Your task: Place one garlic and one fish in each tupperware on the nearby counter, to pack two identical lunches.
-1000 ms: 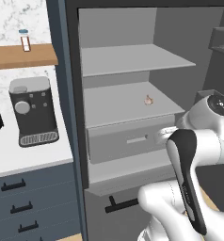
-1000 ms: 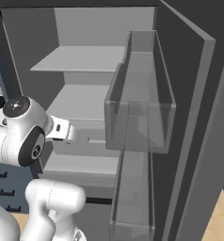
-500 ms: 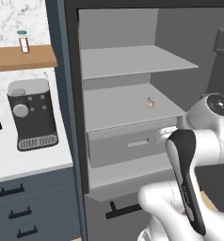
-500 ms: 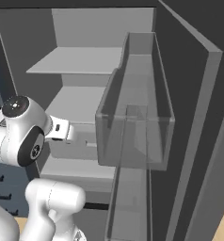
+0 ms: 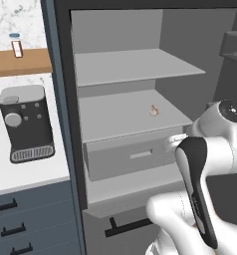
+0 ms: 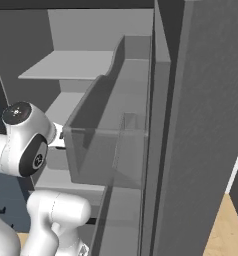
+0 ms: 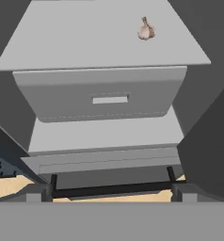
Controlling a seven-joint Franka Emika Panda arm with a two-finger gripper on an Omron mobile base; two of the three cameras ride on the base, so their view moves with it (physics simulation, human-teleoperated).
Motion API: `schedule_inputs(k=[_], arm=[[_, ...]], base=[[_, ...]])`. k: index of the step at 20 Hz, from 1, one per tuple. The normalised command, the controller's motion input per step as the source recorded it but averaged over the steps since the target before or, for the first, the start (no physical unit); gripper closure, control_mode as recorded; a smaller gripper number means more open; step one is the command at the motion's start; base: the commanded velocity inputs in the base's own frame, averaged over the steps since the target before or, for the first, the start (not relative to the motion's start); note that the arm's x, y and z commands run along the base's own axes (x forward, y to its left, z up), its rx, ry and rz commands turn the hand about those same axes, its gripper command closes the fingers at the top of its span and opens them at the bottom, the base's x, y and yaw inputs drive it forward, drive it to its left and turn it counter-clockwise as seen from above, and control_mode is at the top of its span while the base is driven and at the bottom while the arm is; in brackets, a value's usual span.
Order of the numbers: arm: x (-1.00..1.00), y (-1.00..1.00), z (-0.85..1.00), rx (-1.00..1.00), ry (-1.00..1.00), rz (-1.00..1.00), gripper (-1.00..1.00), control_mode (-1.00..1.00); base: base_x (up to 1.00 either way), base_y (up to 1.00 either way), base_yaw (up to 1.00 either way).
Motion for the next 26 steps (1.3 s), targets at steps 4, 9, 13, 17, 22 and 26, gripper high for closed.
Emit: schedule_inputs(k=[4, 9, 13, 17, 22, 26], arm=[[0.00, 0.00, 0.00, 0.00, 0.00, 0.00, -1.00, 1.00], [0.38, 0.00, -0.19, -0.01, -0.03, -0.02, -1.00, -1.00], [0.59, 0.00, -0.25, 0.00, -0.07, -0.07, -1.00, -1.00], [0.47, 0.00, -0.05, 0.00, -0.06, -0.12, -1.00, -1.00], [0.24, -0.01, 0.18, 0.09, -0.02, -0.15, -1.00, -1.00], [0.27, -0.01, 0.02, 0.05, 0.00, -0.07, -1.00, -1.00]], base=[[0.24, -0.01, 0.00], [0.00, 0.00, 0.00], [0.00, 0.00, 0.00], [0.00, 0.00, 0.00], [0.00, 0.00, 0.00], [0.00, 0.00, 0.00]])
